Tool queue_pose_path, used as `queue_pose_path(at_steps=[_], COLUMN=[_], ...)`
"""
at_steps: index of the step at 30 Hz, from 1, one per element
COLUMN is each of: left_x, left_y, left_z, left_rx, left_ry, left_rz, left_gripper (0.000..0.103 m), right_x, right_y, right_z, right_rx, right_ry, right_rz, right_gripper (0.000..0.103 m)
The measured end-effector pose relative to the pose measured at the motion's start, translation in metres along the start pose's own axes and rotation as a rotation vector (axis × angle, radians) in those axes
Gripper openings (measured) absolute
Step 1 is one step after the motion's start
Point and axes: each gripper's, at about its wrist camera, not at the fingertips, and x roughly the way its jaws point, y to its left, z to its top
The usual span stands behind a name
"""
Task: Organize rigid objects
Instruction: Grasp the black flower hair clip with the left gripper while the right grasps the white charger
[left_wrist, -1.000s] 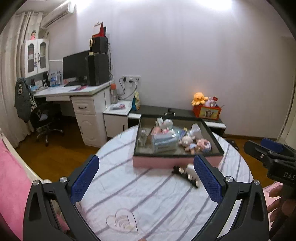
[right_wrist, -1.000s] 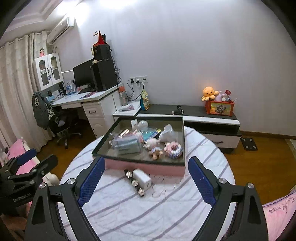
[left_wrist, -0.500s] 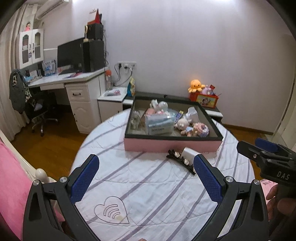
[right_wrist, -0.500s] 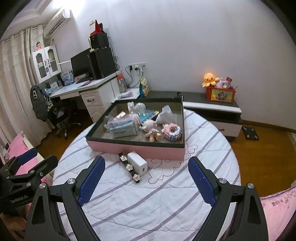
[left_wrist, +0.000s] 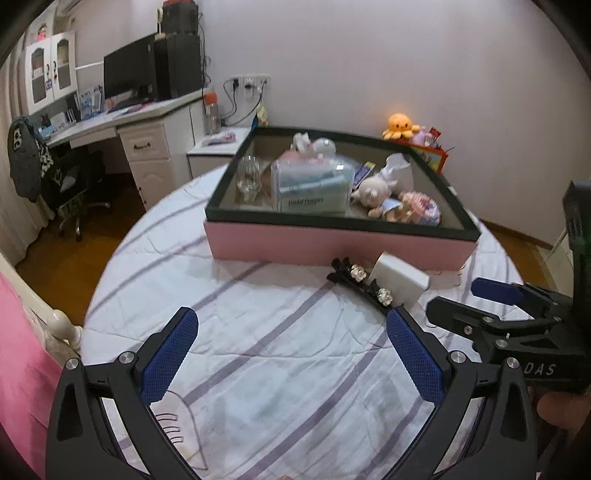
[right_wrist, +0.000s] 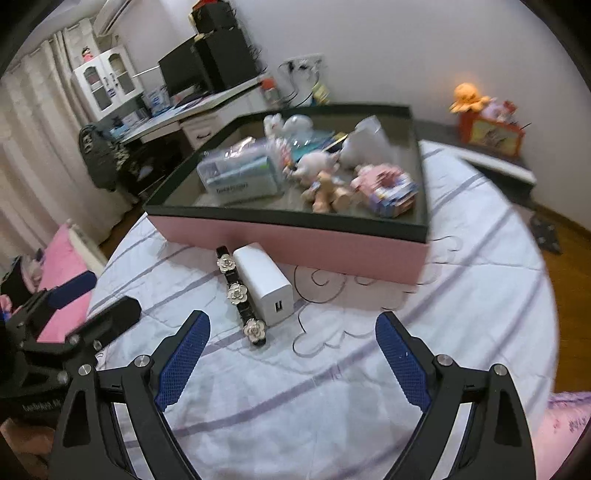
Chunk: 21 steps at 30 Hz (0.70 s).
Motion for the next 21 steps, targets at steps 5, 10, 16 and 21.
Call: queue_pose_path(at_steps=[5, 10, 16, 21], left_x=[0.017, 0.026, 0.036, 0.048], left_y=[-0.001, -0.005, -0.019, -0.029], left_z=[0.001, 0.003, 0.005, 0.009], left_rx=[-0.006, -0.005, 0.003, -0.017], left_ry=[0.034, 0.051, 0.073, 0.097], left_rz=[0.022, 0.026, 0.005, -0.037], left_gripper=[0.103, 0.103, 0.103, 0.103], right_x=[0.029, 0.045, 0.039, 0.021], right_y=[-0.006, -0.003, -0.005, -0.024], right_z=[0.009, 0.018, 0.018, 0.012], right_rx=[-0.012, -0.034, -0.057, -0.013], right_ry=[0.042, 0.053, 0.039, 0.002], right_rz=[0.085, 0.183, 0.211, 0.159], right_gripper=[0.068, 0.044, 0.027, 0.027])
